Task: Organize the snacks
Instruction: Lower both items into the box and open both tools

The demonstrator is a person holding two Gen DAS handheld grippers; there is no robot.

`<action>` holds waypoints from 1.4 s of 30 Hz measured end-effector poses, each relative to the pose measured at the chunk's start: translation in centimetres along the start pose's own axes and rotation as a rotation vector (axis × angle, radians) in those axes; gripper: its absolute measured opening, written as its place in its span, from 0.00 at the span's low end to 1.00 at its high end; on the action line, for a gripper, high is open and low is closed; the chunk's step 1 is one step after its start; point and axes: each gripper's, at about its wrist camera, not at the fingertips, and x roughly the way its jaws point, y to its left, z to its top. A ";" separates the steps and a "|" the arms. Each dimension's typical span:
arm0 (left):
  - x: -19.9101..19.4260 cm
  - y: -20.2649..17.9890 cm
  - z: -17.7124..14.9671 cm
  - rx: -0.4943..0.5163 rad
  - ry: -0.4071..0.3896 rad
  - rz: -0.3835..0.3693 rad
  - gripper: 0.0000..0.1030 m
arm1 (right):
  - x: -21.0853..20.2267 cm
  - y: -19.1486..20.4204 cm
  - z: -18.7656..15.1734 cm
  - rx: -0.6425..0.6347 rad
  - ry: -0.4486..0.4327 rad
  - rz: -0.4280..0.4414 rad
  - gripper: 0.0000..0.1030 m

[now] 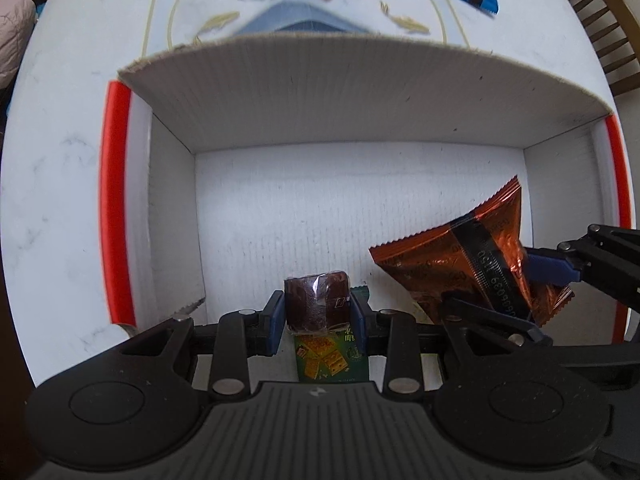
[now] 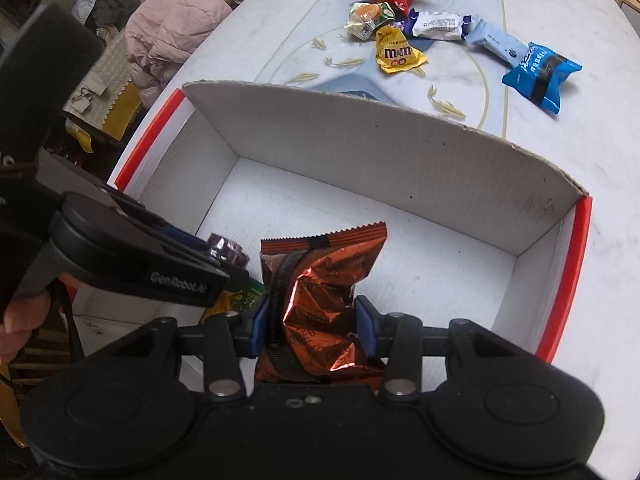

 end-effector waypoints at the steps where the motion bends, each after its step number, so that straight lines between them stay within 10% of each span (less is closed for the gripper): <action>1: 0.2 0.0 0.0 0.000 0.005 0.003 0.33 | 0.1 0.0 0.1 0.004 0.001 0.000 0.42; 24: -0.9 0.7 -1.1 -0.046 -0.020 -0.048 0.45 | -1.6 0.1 0.0 -0.007 -0.036 -0.018 0.62; 42: -10.2 0.8 -3.0 -0.021 -0.323 -0.049 0.48 | -9.5 0.7 0.8 -0.037 -0.222 -0.023 0.79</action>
